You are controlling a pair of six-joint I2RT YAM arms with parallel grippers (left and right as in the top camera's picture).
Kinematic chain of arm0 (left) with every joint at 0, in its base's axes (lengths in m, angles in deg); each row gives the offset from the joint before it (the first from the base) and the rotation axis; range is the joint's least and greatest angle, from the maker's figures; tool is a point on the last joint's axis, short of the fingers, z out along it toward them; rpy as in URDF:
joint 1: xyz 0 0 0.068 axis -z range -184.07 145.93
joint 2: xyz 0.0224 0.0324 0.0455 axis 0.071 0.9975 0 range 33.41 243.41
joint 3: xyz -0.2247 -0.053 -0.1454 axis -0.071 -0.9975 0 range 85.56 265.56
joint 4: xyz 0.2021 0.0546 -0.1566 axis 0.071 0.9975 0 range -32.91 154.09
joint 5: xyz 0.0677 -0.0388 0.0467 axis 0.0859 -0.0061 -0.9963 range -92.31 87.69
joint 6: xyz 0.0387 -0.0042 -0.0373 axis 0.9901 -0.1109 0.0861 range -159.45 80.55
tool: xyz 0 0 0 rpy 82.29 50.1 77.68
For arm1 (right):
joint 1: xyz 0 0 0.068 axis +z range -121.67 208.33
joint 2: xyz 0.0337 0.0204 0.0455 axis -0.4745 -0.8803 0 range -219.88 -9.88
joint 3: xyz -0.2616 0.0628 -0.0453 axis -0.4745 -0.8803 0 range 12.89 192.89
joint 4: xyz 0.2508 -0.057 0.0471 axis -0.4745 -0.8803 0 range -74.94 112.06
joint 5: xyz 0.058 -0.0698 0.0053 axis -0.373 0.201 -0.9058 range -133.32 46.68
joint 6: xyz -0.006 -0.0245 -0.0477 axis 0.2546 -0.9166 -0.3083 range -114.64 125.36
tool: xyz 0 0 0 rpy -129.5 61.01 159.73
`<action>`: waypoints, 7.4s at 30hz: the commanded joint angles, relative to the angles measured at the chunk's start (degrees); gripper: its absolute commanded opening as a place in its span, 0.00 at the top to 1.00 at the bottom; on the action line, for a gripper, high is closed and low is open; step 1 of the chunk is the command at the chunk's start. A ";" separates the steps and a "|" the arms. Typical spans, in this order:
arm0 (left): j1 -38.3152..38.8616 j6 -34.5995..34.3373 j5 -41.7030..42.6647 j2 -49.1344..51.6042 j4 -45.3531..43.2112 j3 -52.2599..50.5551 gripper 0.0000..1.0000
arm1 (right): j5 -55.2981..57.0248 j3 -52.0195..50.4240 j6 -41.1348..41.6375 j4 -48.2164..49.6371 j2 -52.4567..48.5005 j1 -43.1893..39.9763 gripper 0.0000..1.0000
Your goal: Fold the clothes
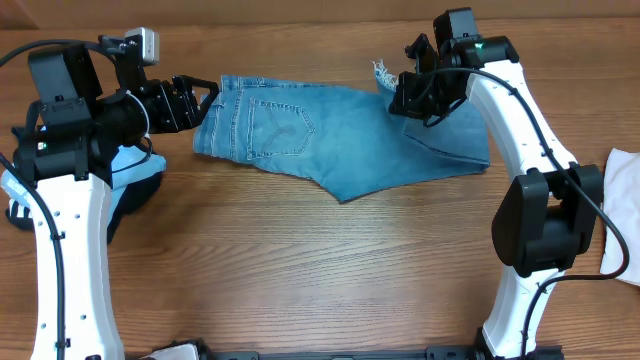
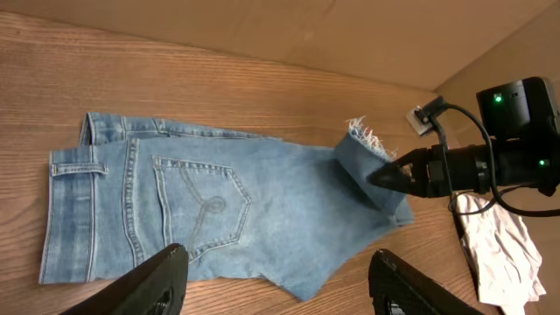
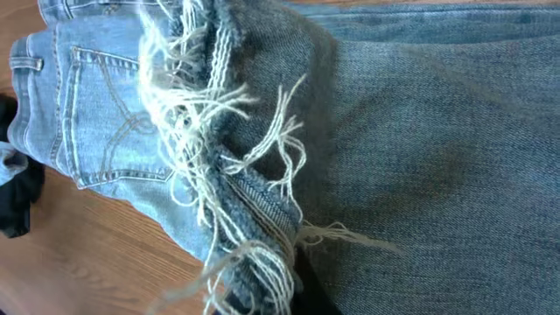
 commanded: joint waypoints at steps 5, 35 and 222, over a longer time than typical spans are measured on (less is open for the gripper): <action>0.35 0.76 0.85 -1.40 0.17 1.18 0.31 | 0.00 -0.68 1.49 1.84 0.15 -0.20 0.96; 0.39 0.37 -0.70 -1.38 0.20 1.18 0.28 | -0.02 -0.81 6.91 13.07 -5.22 13.94 0.96; 15.32 -5.92 -5.49 34.23 11.19 -1.29 0.00 | 5.81 -22.71 10.86 0.44 15.74 7.41 0.95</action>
